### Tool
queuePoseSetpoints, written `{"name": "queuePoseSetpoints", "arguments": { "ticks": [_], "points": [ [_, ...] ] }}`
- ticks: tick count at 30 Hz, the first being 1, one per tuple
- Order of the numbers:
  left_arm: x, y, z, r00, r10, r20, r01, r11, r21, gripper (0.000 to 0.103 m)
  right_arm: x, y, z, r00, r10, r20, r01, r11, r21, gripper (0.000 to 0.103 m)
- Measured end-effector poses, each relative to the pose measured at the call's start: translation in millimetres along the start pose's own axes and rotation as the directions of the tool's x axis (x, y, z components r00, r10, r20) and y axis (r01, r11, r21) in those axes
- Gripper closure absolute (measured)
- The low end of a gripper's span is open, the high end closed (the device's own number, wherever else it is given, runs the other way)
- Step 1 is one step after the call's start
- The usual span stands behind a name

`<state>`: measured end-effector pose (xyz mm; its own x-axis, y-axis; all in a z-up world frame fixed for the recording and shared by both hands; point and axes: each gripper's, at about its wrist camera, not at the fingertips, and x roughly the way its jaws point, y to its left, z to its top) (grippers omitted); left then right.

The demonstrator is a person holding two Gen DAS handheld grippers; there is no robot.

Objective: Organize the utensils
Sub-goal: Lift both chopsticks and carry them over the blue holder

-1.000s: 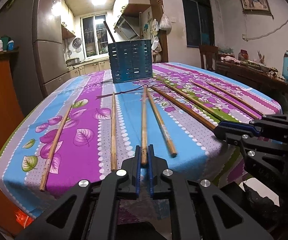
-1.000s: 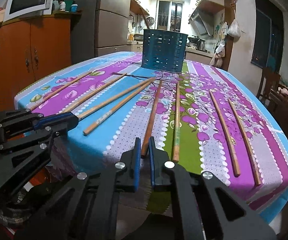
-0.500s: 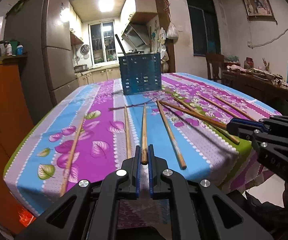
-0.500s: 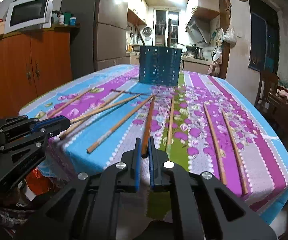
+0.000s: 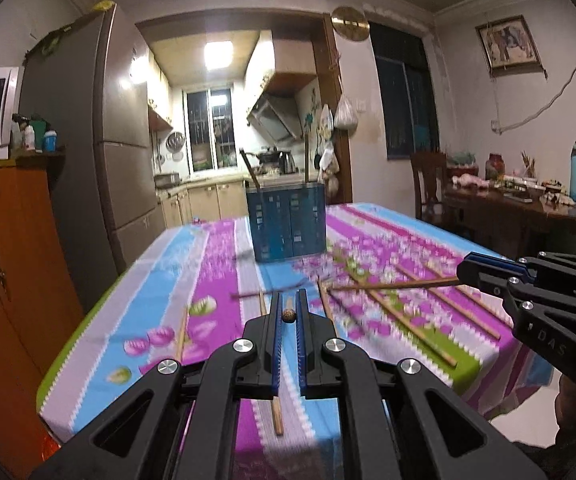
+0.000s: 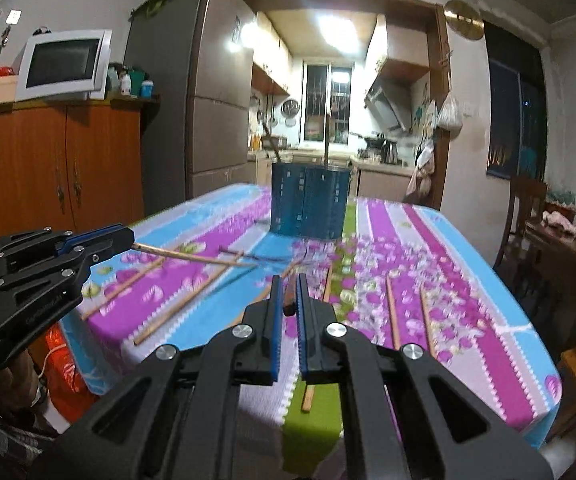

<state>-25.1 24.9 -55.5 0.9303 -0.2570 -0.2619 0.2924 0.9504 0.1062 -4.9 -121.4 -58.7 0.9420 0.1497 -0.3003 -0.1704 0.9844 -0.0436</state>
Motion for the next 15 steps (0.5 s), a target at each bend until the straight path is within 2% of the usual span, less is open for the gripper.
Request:
{"name": "queuePoseSetpoints", "arguments": {
  "ticks": [7,15],
  "points": [
    [-5,8,33,0.997,-0.029,0.072,0.03,0.999,-0.019,0.095,-7,-7,27,0.997,0.013,0.076,-0.013,1.0,0.006,0.098],
    [5,11,62,0.992,-0.072,0.104,0.076,0.997,-0.026,0.095,5,-27,60,0.99,0.058,0.125,-0.067,0.995,0.068,0.098]
  ]
}}
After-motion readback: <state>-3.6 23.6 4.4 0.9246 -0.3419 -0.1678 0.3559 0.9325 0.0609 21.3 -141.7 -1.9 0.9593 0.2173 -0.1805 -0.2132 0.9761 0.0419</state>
